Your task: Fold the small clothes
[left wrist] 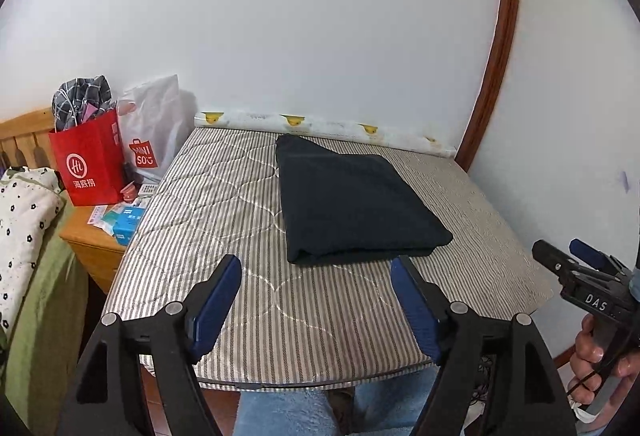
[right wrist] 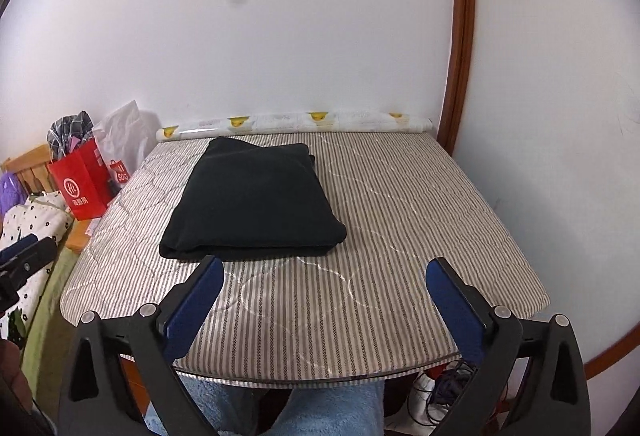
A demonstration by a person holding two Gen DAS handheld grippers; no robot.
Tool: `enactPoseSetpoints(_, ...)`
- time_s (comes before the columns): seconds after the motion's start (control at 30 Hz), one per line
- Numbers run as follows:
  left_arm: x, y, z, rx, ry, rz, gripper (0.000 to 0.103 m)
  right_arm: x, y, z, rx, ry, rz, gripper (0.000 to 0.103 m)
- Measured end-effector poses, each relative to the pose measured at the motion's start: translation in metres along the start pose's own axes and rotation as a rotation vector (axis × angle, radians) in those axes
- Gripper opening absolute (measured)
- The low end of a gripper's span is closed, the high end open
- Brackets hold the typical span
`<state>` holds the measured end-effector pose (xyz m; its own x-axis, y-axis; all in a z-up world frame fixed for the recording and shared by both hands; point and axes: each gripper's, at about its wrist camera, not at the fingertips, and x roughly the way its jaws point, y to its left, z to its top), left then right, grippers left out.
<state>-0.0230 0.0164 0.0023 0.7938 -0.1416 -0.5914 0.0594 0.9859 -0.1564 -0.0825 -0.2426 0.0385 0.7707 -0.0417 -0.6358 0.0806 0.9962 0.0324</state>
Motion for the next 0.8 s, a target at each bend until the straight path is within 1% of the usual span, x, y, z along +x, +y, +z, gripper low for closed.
enactPoseSetpoints(0.27, -0.009, 0.001, 0.000, 0.004, -0.019, 0.026, 0.077, 0.000, 0.001, -0.002, 0.009, 0.009, -0.007, 0.100)
enactPoseSetpoints(0.57, -0.012, 0.003, 0.001, -0.007, -0.019, 0.026, 0.077, -0.003, -0.001, -0.004, 0.009, 0.008, -0.007, 0.100)
enactPoseSetpoints(0.67, -0.012, 0.001, 0.001, 0.003, -0.020, 0.032, 0.080, -0.004, -0.004, -0.004, 0.020, 0.006, -0.009, 0.100)
enactPoseSetpoints(0.8, -0.012, 0.000, 0.000, 0.005, -0.017, 0.031, 0.080, -0.005, -0.004, -0.006, 0.017, 0.002, -0.011, 0.100)
